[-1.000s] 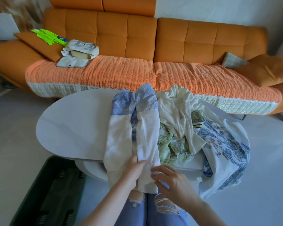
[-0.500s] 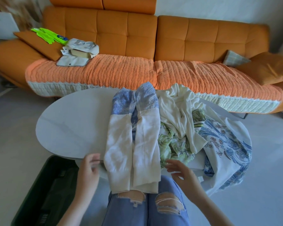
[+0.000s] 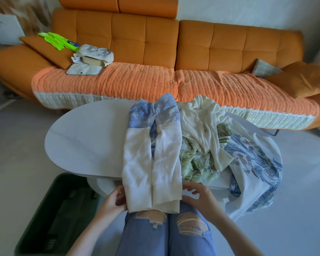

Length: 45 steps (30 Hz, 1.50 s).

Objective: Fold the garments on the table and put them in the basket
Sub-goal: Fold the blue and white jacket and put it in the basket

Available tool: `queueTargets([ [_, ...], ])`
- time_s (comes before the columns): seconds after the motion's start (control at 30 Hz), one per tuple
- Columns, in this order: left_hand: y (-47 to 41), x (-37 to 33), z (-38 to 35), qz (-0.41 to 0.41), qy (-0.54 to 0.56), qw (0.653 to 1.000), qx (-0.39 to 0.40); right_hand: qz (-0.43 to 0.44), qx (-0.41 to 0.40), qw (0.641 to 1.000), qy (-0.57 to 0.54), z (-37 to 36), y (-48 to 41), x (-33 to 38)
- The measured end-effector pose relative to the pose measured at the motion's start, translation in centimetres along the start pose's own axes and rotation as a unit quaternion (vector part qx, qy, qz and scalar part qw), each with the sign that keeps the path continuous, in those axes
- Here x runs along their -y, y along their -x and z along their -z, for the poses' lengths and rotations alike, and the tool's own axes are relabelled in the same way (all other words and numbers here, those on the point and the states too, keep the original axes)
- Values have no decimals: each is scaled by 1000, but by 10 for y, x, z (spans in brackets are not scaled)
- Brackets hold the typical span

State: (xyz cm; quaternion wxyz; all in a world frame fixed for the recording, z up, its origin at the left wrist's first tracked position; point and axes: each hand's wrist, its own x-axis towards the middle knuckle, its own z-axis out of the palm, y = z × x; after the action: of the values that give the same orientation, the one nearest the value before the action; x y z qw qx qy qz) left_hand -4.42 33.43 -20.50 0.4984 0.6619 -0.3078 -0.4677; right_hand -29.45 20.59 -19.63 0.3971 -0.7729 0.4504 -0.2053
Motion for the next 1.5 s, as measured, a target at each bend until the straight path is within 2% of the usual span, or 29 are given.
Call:
queueTargets([
  [0.1, 6, -6, -6, -2, 89, 996, -5, 0, 7, 1000, -1, -3, 2, 6],
  [0.2, 8, -14, -16, -19, 91, 995, -22, -6, 40, 999, 2, -6, 7, 13],
  [0.3, 10, -20, -22, -30, 104, 991, -78, 3, 13, 1000, 15, -9, 10, 17],
  [0.4, 15, -24, -24, -39, 84, 993, -70, -2, 12, 999, 48, -15, 11, 24],
  [0.5, 17, -26, -24, -40, 115, 992, -47, 27, -33, 998, 38, -22, 14, 27],
  [0.57, 17, -25, -22, -31, 137, 989, -41, 15, -65, 998, 18, -25, 13, 31],
  [0.73, 21, -25, -17, -32, 134, 985, -104, -36, -99, 994, -16, -21, 18, 42],
  [0.8, 24, -32, -10, -36, 116, 984, -128, -67, -141, 987, -37, -13, 24, 51],
  [0.87, 25, -39, -5, -43, 94, 986, -131, -73, -176, 982, 8, -1, 27, 59],
  [1.0, 27, -38, -4, 11, 0, 997, -76, -97, -74, 973, 194, 6, 27, 70],
  [1.07, 26, -31, -2, -1, -51, 997, -60, -61, -84, 981, 167, 6, 27, 70],
  [1.17, 30, -32, 1, -90, -185, 979, -6, 75, -43, 990, 110, 7, 23, 59],
  [1.23, 31, -32, 5, -123, -232, 965, 20, 144, -20, 981, 128, 10, 19, 48],
  [1.33, 28, -26, 15, -119, -252, 960, 29, 217, 4, 961, 172, 15, 12, 27],
  [1.4, 26, -22, 21, -126, -284, 950, 33, 244, 24, 945, 215, 21, 7, 16],
  [1.5, 18, -15, 23, -152, -370, 916, 28, 275, 65, 924, 257, 30, 2, 11],
])
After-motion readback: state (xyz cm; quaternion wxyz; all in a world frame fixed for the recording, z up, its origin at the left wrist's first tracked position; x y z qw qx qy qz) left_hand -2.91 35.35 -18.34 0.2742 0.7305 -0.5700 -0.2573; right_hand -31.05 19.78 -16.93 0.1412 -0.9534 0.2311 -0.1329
